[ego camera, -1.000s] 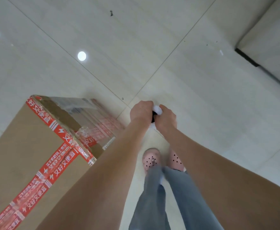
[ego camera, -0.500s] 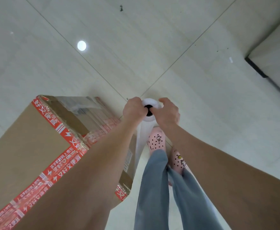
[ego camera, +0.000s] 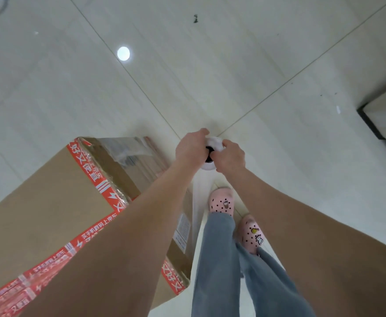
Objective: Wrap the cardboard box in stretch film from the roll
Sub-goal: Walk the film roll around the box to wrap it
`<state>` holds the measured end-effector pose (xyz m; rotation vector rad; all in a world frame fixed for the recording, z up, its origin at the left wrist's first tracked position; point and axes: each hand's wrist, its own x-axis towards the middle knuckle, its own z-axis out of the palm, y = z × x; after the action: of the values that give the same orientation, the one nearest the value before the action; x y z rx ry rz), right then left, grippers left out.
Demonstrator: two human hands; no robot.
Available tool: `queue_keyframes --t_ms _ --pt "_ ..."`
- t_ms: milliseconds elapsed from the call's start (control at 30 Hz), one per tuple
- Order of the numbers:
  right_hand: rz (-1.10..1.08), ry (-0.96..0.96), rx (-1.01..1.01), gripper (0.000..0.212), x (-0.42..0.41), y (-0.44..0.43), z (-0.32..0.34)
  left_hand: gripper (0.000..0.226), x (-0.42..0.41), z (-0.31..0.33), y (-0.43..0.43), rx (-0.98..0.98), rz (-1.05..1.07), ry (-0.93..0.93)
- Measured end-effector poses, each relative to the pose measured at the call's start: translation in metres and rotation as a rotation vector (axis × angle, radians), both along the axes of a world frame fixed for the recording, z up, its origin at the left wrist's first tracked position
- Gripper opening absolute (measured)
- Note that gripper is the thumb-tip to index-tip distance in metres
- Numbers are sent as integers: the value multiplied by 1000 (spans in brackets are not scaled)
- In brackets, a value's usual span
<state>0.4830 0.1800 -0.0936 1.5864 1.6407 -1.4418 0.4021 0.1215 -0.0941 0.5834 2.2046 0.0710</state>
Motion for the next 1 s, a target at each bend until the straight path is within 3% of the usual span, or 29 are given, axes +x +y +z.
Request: queue_keyframes --t_ms 167,233,333,367,467,567,700,800,900,1000 --pt "68 -15 13 4 -5 4 -1 25 -4 -2 15 -63 -262 96" --pt "105 -18 23 19 -8 9 -2 23 -7 -4 15 -67 -265 105" --pt "195 -27 59 4 -17 15 0 23 -10 -5 14 -63 -214 101" --pt "225 -27 76 9 -20 16 2 21 -11 -5 14 -56 -183 104" --pt "332 -38 146 27 -35 24 5 14 -18 -2 13 -39 -41 121" --pt "403 -2 197 40 -54 31 5 4 -27 -1 6 -34 239 117" --pt "464 95 165 45 -82 25 5 19 -44 -1 -14 -73 635 136" --pt "506 109 30 42 -95 14 2 32 -54 -1 -26 -93 751 122" --pt "474 114 -13 23 -100 12 0 29 -54 1 -21 -94 699 95" --pt "476 82 -56 23 -101 9 2 41 -55 7 -12 -44 405 101"
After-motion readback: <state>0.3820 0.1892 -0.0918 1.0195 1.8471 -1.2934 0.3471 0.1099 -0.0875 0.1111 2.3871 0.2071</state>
